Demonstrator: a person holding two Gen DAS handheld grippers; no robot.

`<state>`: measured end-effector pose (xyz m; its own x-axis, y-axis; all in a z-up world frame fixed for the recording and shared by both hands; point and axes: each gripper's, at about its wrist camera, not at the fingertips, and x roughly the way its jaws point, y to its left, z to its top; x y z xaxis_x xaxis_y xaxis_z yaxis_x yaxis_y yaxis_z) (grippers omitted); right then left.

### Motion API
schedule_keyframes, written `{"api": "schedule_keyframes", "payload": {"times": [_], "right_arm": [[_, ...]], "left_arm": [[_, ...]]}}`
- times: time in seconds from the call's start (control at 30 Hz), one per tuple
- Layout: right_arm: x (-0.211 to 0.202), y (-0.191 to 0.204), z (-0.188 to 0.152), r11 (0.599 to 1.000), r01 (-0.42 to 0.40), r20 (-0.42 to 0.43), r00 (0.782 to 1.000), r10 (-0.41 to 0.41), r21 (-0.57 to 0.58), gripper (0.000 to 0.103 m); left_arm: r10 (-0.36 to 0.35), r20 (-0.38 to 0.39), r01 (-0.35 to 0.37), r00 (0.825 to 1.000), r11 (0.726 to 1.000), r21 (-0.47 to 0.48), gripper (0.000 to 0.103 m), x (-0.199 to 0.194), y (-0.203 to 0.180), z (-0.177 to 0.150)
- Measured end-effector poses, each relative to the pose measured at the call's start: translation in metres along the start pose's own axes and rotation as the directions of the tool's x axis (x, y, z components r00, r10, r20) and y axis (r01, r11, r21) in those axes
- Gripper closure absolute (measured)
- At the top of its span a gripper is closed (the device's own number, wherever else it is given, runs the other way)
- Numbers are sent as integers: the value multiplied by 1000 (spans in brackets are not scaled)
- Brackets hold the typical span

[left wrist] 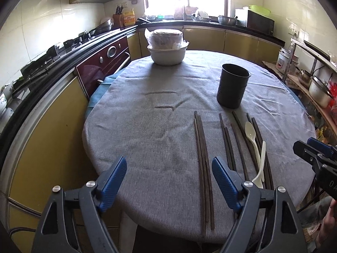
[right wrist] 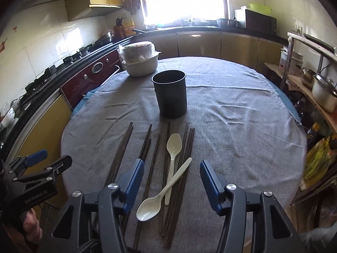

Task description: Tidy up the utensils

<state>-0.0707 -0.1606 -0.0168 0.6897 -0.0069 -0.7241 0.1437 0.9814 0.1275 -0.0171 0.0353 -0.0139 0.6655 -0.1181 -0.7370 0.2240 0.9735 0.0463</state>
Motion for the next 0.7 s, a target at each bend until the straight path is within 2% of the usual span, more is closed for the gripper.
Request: {"api": "schedule_keyframes", "payload": {"times": [0.4, 0.7], "right_arm": [[-57, 13, -30, 999, -33, 80, 996, 34, -20, 44], [-68, 21, -37, 998, -46, 95, 994, 49, -38, 44]], "left_arm": [[32, 97, -36, 995, 999, 41, 19, -64, -7, -22], [43, 109, -47, 993, 998, 32, 19, -71, -2, -24]]}}
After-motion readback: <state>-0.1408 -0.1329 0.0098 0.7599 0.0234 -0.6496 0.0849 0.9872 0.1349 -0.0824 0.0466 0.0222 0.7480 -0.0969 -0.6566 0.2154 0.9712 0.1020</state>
